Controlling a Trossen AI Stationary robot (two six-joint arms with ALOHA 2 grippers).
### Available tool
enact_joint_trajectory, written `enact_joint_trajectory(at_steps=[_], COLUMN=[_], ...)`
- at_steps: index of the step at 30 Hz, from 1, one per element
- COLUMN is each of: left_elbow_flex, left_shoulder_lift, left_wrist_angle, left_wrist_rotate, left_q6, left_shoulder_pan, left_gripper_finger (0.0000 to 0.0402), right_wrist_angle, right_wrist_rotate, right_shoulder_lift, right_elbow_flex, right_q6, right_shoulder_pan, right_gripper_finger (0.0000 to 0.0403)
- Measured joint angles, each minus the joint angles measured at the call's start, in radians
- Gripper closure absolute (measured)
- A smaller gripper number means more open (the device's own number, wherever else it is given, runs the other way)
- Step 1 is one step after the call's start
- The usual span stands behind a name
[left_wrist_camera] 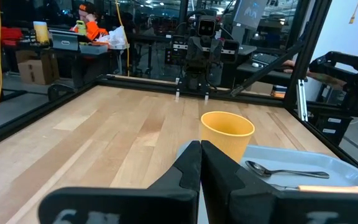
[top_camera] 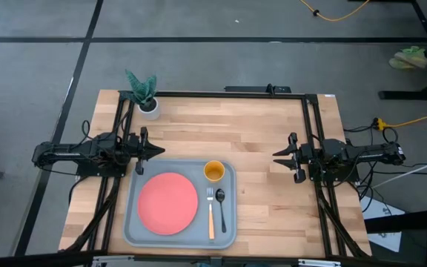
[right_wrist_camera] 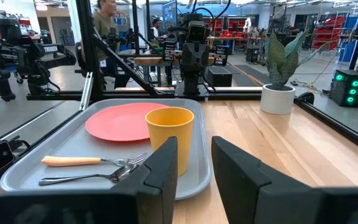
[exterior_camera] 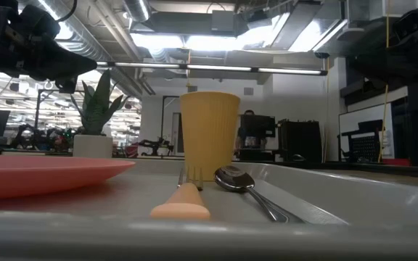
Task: Pick and place plate/cup/fork/spoon on tray
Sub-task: Return To Home Position
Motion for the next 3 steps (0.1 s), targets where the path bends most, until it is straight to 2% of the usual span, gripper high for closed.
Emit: enact_joint_trajectory(at_steps=[3], left_elbow_flex=[0.000], left_shoulder_lift=[0.000], left_wrist_angle=[0.000], left_wrist_rotate=[0.000], left_q6=[0.000], left_shoulder_pan=[0.000], left_gripper_finger=[0.0401], right_wrist_angle=[0.000], right_wrist_rotate=[0.000], right_shoulder_lift=[0.000], right_elbow_flex=[0.000], right_q6=[0.002], right_shoulder_pan=[0.000], right_gripper_finger=[0.0299])
